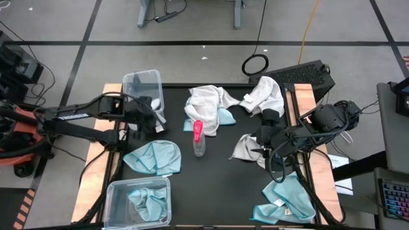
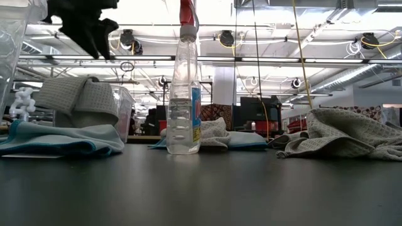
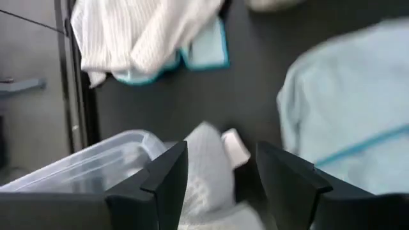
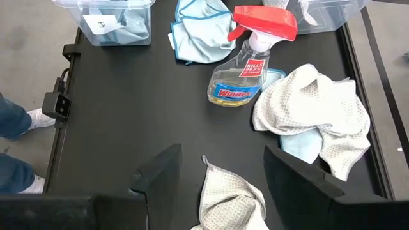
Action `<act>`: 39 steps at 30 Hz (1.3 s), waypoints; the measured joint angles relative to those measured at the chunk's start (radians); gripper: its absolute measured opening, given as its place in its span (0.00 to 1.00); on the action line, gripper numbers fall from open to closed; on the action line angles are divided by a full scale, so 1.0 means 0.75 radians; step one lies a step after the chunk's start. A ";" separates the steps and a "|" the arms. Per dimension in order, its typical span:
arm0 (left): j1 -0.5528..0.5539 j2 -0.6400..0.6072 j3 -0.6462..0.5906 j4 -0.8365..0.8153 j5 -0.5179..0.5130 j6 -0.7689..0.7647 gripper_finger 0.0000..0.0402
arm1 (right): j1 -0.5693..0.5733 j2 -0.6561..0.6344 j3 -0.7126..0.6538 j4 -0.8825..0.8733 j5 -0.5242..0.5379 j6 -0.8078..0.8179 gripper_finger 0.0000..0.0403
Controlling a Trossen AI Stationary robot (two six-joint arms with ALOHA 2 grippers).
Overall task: Sort microfiber towel by color & place in baskets
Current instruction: Put the gray towel into the top transparent bin
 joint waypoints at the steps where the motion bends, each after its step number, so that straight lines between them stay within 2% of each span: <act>1: -0.008 0.017 0.000 -0.007 -0.030 0.029 0.47 | 0.000 0.000 0.000 0.000 0.003 0.000 0.53; 4: -0.029 0.061 0.000 -0.008 -0.129 0.112 0.47 | 0.000 0.000 0.000 0.000 0.004 0.000 0.53; 11: -0.034 0.174 -0.005 -0.084 -0.107 0.171 0.47 | 0.000 0.000 0.000 0.000 0.004 0.010 0.53; 15: -0.034 0.204 -0.063 -0.086 -0.136 0.180 0.47 | 0.000 0.000 0.000 0.000 0.004 0.010 0.53; 19: -0.034 0.223 -0.127 -0.078 -0.388 0.174 0.47 | 0.000 0.000 0.000 0.001 0.004 0.010 0.53; 23: -0.037 0.223 -0.182 -0.049 -0.447 0.166 0.45 | 0.000 0.000 0.000 0.000 0.004 0.008 0.53; 27: -0.050 0.222 -0.187 -0.012 -0.489 0.135 0.33 | 0.000 0.000 0.000 0.001 0.003 0.006 0.53; 32: -0.079 0.222 -0.186 -0.007 -0.498 0.132 0.05 | 0.000 0.000 0.000 0.000 -0.001 0.006 0.53; 39: -0.095 0.217 -0.070 -0.009 -0.486 0.106 0.01 | 0.000 0.000 0.000 -0.001 -0.002 0.005 0.53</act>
